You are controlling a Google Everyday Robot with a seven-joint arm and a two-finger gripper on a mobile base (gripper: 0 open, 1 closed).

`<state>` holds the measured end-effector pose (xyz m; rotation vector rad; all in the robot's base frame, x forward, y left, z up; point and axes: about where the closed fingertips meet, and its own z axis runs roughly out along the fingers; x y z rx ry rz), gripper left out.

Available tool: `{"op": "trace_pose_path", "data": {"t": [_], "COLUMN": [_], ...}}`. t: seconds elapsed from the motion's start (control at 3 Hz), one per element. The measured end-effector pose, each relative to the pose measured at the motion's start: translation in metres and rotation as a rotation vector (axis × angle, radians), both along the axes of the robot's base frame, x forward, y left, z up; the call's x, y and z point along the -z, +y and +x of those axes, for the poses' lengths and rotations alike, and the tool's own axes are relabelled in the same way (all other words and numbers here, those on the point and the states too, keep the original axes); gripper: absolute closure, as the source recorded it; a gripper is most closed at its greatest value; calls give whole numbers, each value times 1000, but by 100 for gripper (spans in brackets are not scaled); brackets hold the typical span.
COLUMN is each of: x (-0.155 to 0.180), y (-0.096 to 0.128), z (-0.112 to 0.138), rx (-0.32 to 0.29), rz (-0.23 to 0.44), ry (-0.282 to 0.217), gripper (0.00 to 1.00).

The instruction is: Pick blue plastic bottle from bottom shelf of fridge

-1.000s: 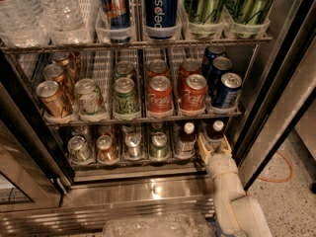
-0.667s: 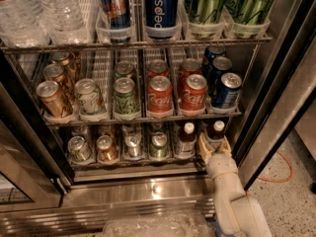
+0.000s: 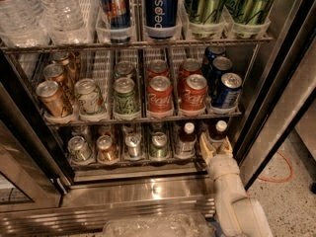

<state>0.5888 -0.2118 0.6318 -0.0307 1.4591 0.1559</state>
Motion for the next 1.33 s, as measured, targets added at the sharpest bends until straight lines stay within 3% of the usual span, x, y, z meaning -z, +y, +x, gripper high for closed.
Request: {"op": "trace_pose_path", "data": {"t": [1.33], "x": [-22], "y": [3], "z": [-16], "rx": [-10], "rz": [-29], "ry": [-87], "gripper": [100]}}
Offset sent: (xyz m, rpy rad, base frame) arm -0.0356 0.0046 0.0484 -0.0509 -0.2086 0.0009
